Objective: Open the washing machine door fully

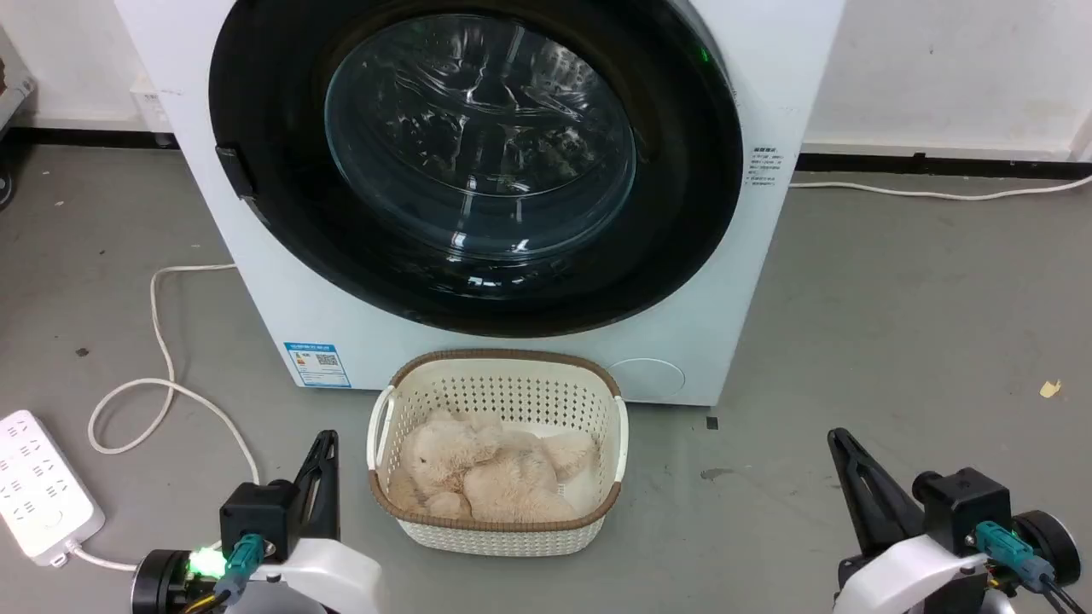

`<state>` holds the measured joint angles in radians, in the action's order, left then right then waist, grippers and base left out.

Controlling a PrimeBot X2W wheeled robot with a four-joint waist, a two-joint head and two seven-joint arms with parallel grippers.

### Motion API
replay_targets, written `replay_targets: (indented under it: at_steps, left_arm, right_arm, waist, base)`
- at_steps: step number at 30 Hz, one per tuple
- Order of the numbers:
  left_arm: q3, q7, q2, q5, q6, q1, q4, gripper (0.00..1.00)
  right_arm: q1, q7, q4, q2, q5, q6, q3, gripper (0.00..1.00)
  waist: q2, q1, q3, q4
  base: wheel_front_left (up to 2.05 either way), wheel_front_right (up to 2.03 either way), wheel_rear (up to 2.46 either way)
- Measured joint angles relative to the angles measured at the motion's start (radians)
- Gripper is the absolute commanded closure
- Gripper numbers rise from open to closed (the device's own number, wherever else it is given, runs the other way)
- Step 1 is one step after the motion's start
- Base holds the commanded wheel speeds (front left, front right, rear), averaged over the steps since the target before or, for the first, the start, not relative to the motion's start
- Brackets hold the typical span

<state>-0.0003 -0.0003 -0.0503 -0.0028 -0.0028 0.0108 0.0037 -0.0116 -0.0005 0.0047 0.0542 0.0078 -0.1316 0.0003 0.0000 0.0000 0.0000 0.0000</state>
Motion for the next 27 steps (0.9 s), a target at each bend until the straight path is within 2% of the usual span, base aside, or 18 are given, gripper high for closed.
replay_targets:
  at_steps: [27]
  left_arm:
    - [0.000, 0.000, 0.000, 0.000, 0.000, 0.000, 0.000, 1.00]
  right_arm:
    - [0.000, 0.000, 0.000, 0.000, 0.000, 0.000, 0.000, 1.00]
  waist:
    - [0.0000, 0.0000, 0.000, 0.000]
  base:
    - [0.00, 0.00, 0.00]
